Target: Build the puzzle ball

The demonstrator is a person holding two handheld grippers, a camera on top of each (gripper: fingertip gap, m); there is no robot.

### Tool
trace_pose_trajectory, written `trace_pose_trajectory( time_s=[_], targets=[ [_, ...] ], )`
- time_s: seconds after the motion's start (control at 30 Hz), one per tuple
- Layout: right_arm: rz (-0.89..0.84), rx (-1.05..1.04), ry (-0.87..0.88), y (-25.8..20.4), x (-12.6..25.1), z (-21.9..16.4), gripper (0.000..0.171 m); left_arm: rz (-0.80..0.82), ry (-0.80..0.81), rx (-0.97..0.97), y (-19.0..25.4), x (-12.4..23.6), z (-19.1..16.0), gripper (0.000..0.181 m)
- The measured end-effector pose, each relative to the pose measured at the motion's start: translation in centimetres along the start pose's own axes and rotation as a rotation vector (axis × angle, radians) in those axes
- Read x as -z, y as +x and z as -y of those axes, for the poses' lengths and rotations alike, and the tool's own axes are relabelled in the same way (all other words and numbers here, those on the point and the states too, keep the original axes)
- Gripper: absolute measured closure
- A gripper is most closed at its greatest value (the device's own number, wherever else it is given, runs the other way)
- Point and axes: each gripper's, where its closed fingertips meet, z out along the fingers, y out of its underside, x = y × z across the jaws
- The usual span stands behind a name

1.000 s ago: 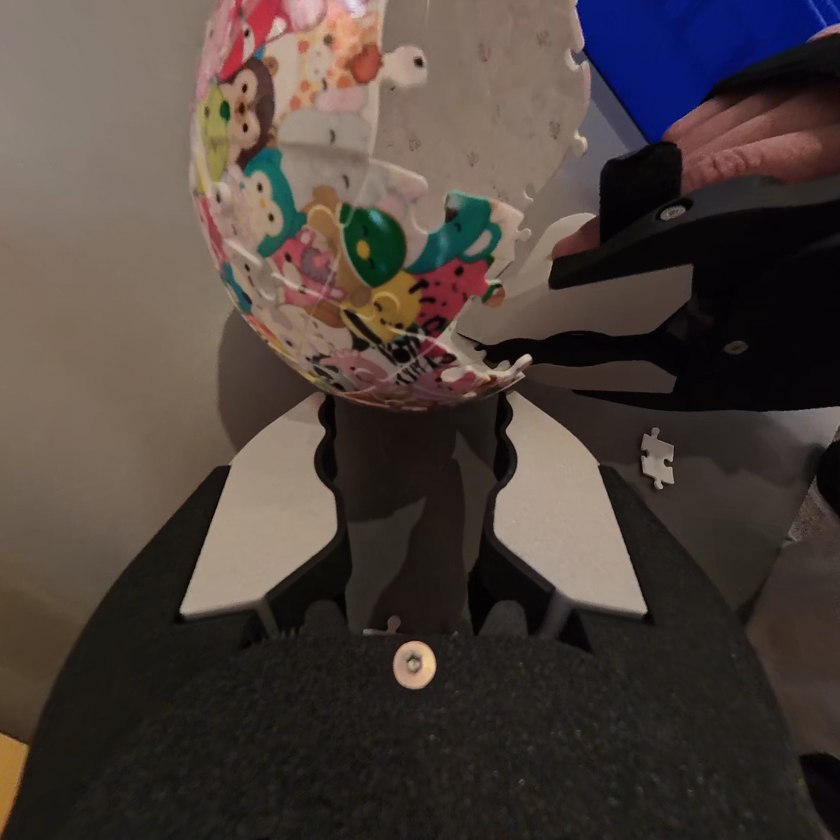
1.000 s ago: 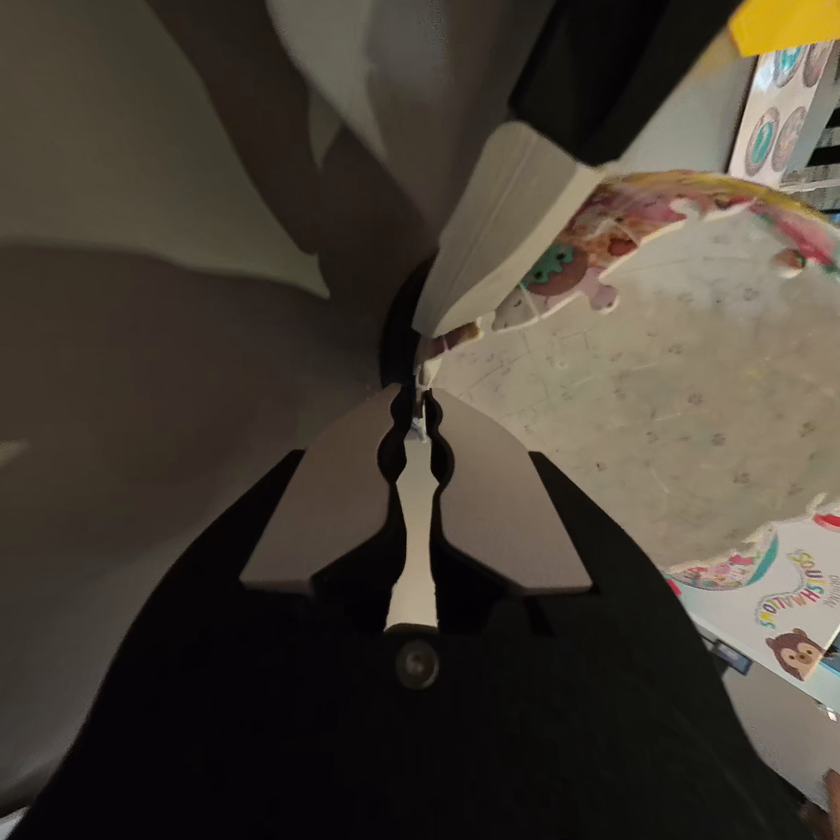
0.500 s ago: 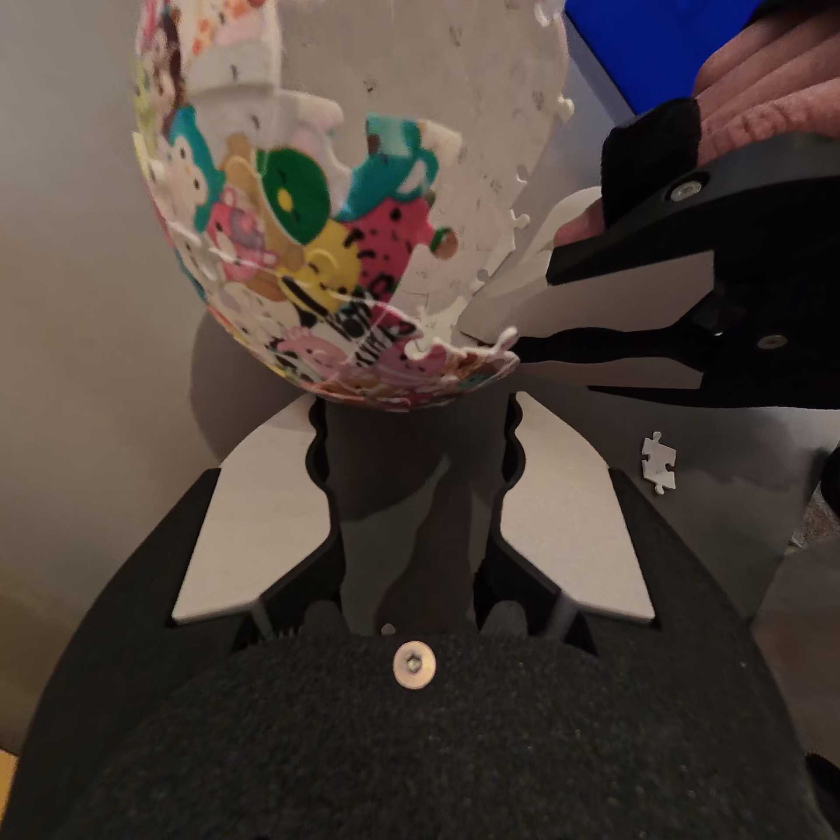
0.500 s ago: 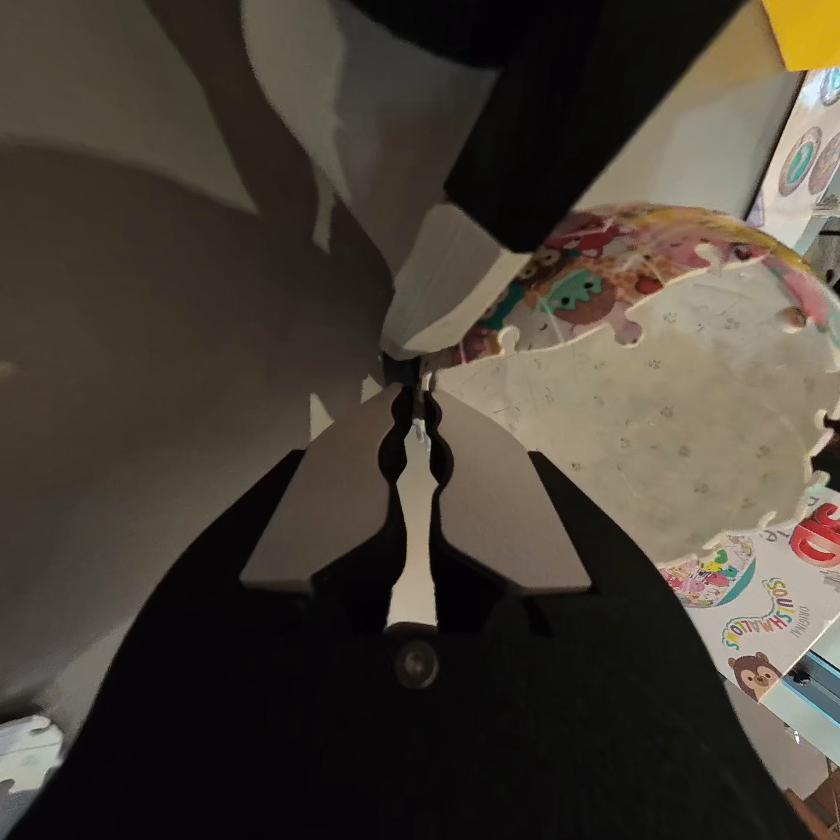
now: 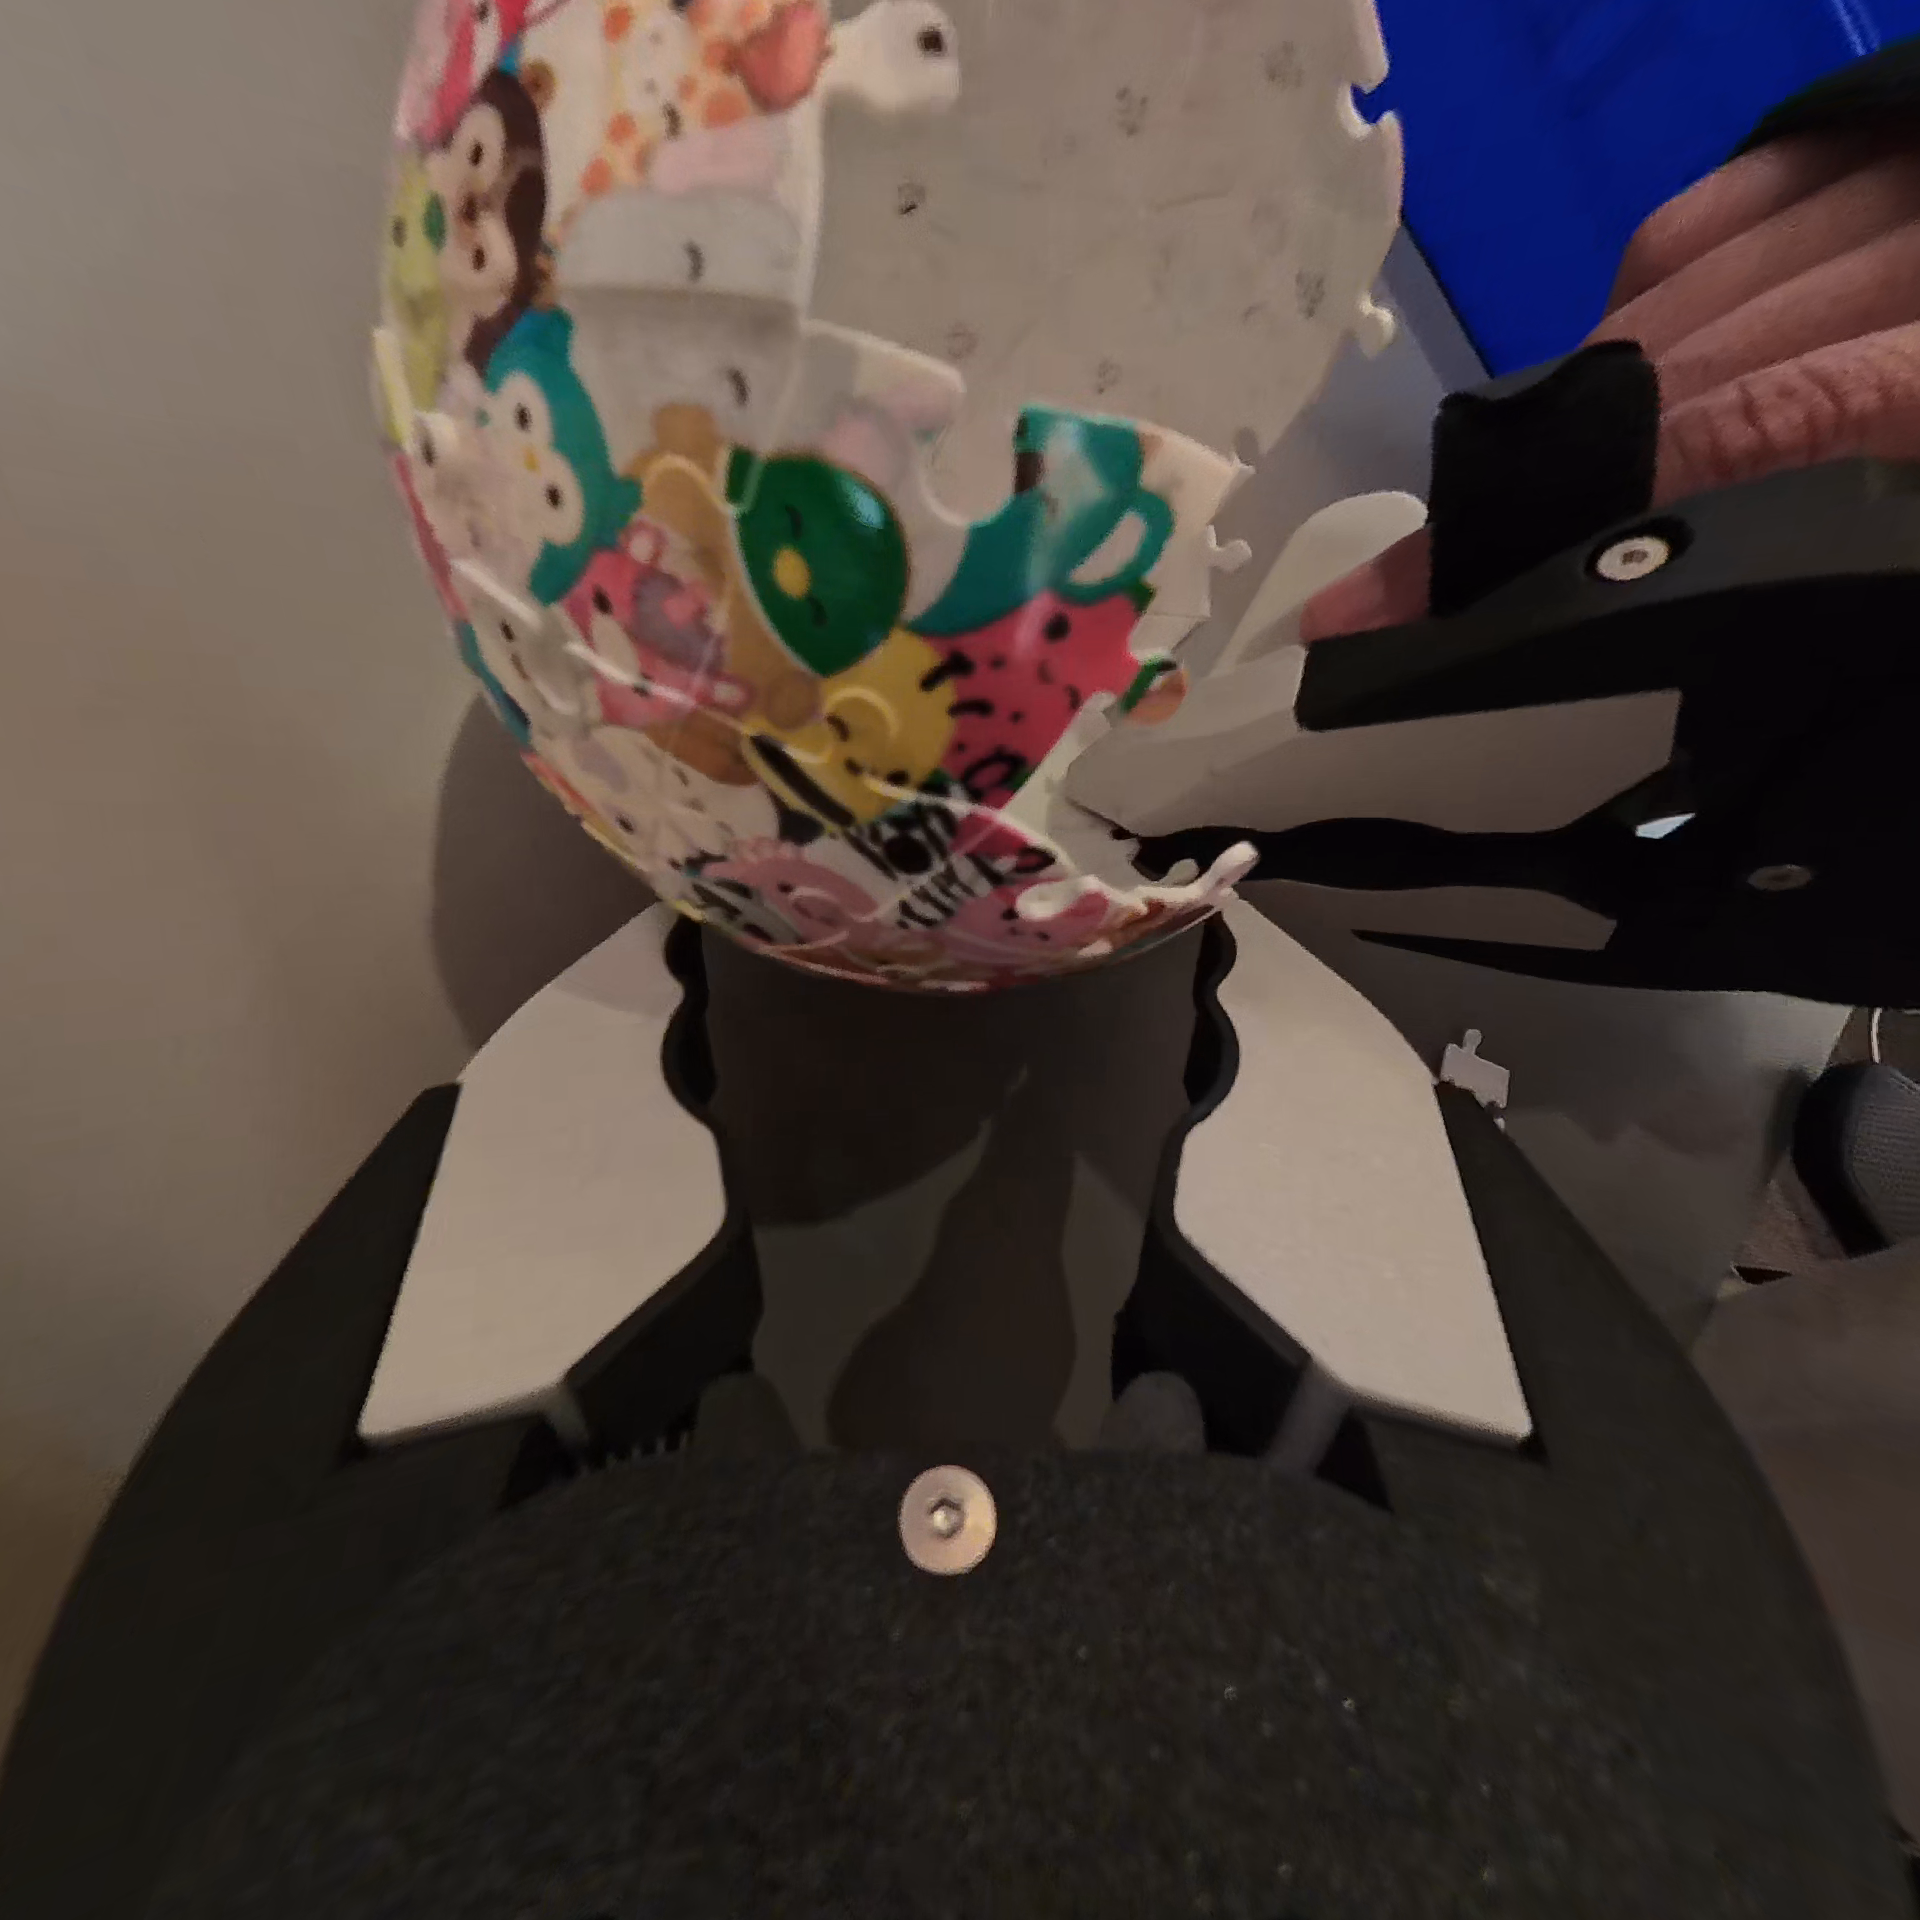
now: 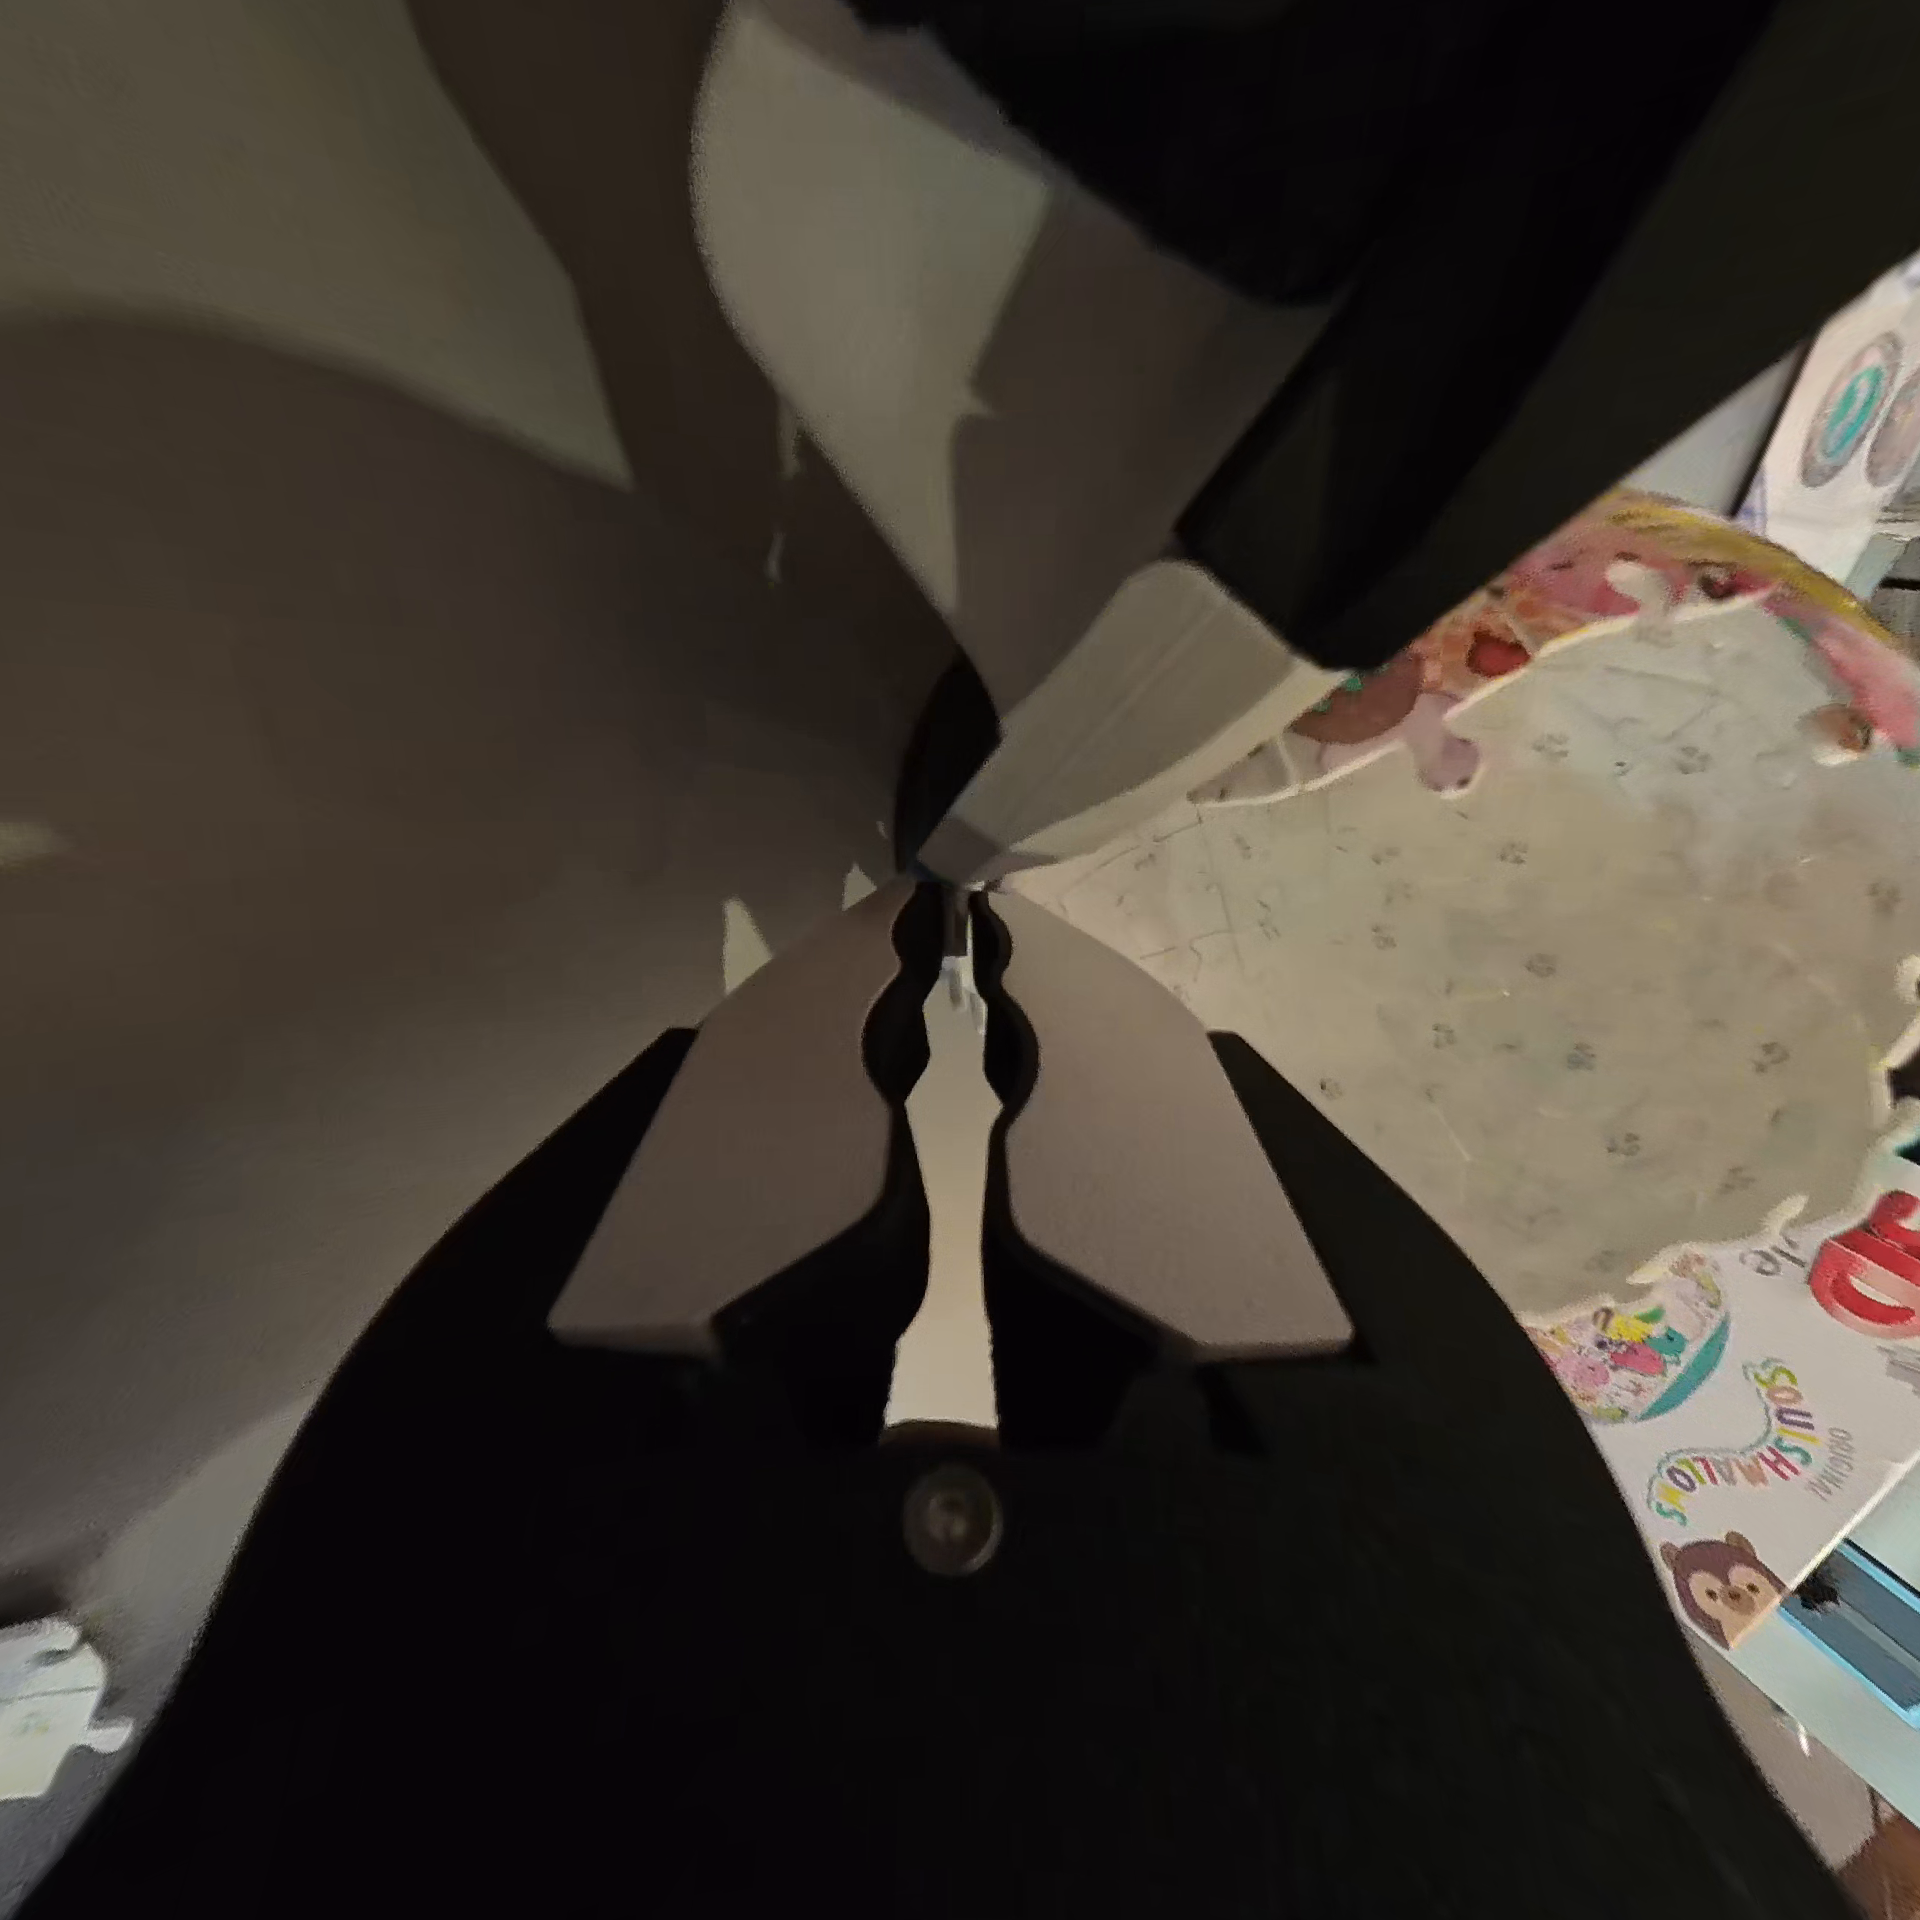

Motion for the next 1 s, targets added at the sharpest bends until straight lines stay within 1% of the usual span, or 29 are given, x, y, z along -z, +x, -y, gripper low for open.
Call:
trace_pose_trajectory(
  time_s=[0.1,0.17,0.2,0.23,0.27,0.33,0.37,0.4,0.47,0.5,0.6,0.63,0.67,0.7,0.87,1.0],
  targets=[
    [0.044,0.000,0.011,0.0,0.1,-0.1,0.165,0.015,-0.005,-0.021,0.1,-0.1,0.1,0.093],
    [0.043,0.010,-0.002,0.2,0.1,-0.2,0.165,0.028,-0.003,-0.032,0.0,-0.1,0.1,0.096],
    [0.037,0.016,-0.001,0.2,0.1,-0.1,0.158,0.029,-0.004,-0.034,0.0,-0.1,0.1,0.096],
    [0.021,0.016,-0.004,0.4,0.0,0.0,0.143,0.026,-0.005,-0.033,0.0,-0.1,0.1,0.096],
    [-0.001,0.010,-0.011,0.7,-0.2,-0.1,0.131,0.023,-0.004,-0.032,0.0,-0.1,0.1,0.096],
    [0.040,-0.021,-0.014,0.1,-0.7,-0.1,0.123,0.020,-0.003,-0.032,0.0,-0.1,0.0,0.096],
    [0.065,-0.035,-0.007,-0.3,-0.9,0.0,0.123,0.018,-0.002,-0.031,0.0,-0.1,0.0,0.096],
    [0.077,-0.039,0.001,-0.5,-1.1,0.2,0.130,0.016,-0.001,-0.030,0.1,-0.1,0.1,0.096],
    [0.069,-0.039,0.038,-0.4,-1.2,0.8,0.133,0.013,0.000,-0.030,0.0,-0.2,0.1,0.096],
    [0.091,-0.044,0.043,-0.7,-1.2,0.9,0.140,0.013,0.000,-0.030,0.0,-0.2,0.1,0.096],
    [0.082,-0.069,0.051,-0.5,-1.3,0.9,0.143,0.013,0.002,-0.030,0.0,-0.2,0.2,0.096],
    [0.070,-0.076,0.050,-0.3,-1.3,0.9,0.148,0.009,0.002,-0.029,0.1,-0.3,0.2,0.096],
    [0.053,-0.078,0.049,0.0,-1.2,0.8,0.158,0.002,-0.003,-0.030,0.2,-0.4,0.2,0.094],
    [0.053,-0.074,0.053,0.0,-1.2,0.8,0.163,0.000,-0.006,-0.030,0.4,-0.5,0.1,0.092],
    [0.007,-0.088,0.079,0.1,-1.4,0.9,0.163,0.025,-0.001,-0.047,0.3,-0.6,0.2,0.094],
    [-0.020,-0.079,0.061,0.1,-1.4,0.9,0.162,0.016,-0.001,-0.038,0.3,-0.7,0.2,0.094]
  ],
)
